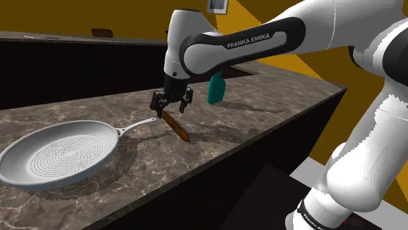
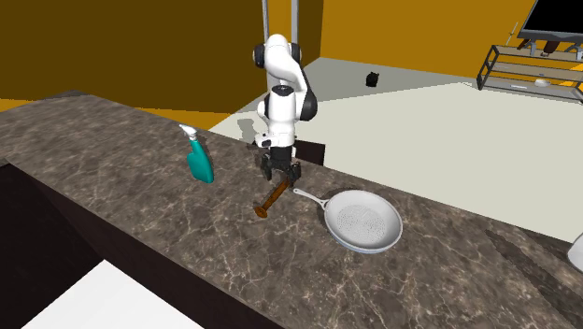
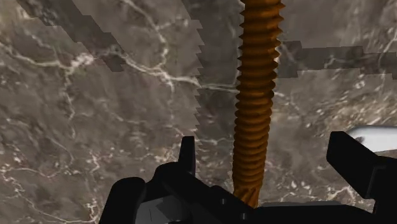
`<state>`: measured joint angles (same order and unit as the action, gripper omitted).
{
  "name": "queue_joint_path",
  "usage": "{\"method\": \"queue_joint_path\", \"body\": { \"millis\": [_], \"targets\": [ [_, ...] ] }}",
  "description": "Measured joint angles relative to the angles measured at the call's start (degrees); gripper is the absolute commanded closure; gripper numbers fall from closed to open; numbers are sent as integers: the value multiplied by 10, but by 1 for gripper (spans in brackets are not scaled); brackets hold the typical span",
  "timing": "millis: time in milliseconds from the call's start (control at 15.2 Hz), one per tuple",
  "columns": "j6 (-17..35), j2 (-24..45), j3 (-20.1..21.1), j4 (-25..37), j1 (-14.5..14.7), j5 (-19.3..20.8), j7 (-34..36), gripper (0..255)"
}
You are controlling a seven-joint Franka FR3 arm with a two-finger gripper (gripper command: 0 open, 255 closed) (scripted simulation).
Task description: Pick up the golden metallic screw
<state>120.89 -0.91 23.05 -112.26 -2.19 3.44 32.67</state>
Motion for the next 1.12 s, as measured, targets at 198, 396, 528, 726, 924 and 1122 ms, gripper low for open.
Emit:
{"method": "queue_joint_path", "body": {
  "millis": [198, 396, 528, 726, 924, 1122],
  "targets": [
    [19, 7, 0, -12, 0, 4, 5, 0],
    [40, 14, 1, -27, 1, 8, 10, 0],
    [44, 18, 1, -28, 1, 10, 11, 255],
    [46, 18, 1, -28, 1, 11, 11, 255],
    [46, 18, 1, -28, 1, 11, 11, 255],
    [47, 18, 1, -29, 1, 11, 11, 255]
  ]
}}
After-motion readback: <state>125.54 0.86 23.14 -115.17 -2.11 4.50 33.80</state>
